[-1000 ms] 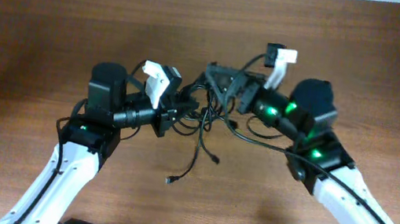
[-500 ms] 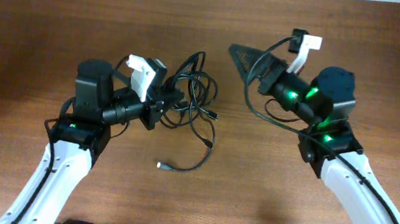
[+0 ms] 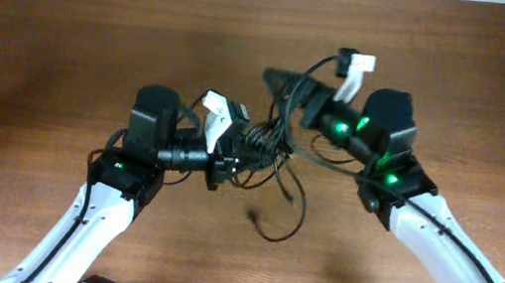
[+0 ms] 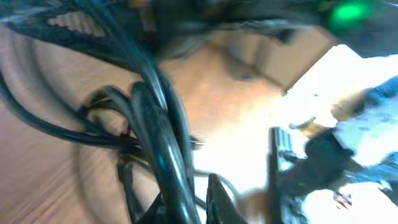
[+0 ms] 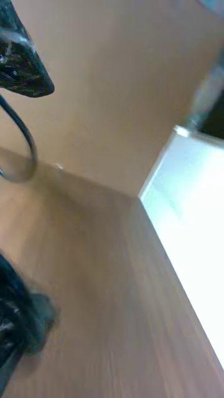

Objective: Untangle cables

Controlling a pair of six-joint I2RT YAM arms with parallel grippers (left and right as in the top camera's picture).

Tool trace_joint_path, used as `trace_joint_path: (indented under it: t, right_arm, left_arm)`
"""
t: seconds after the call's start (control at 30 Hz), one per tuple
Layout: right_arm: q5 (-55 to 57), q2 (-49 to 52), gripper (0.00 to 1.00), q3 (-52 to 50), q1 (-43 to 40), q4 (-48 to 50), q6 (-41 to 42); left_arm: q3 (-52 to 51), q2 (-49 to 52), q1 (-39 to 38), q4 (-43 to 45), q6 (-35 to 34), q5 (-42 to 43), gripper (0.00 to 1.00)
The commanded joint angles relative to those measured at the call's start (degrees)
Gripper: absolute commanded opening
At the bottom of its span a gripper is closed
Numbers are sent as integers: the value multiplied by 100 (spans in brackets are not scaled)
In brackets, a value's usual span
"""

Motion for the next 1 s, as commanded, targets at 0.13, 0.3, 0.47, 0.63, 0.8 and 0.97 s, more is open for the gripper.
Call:
trace_joint_path:
  t: [0.13, 0.3, 0.47, 0.63, 0.8, 0.97]
  right_arm:
    - [916, 286, 99, 46, -1735, -645, -321]
    - [1021, 282, 99, 46, -2839, -2529, -328]
    - [-1908, 203, 98, 46, -3051, -2621, -2516]
    - [-2435, 203, 99, 46, -2494, -3097, -3735]
    - [-1934, 203, 98, 46, -1574, -1617, -3919]
    - [-299, 214, 99, 46, -730, -999, -3893]
  left_arm:
    - [57, -162, -81, -81, 369, 2321, 0]
    - [57, -162, -81, -81, 256, 1106, 0]
    - [57, -162, -81, 269, -1104, -925, 0]
    - [57, -162, -81, 1279, -1810, -951, 0]
    - [57, -144, -81, 1250, -1891, -144, 0]
    - [57, -144, -81, 1274, -1888, 848, 0]
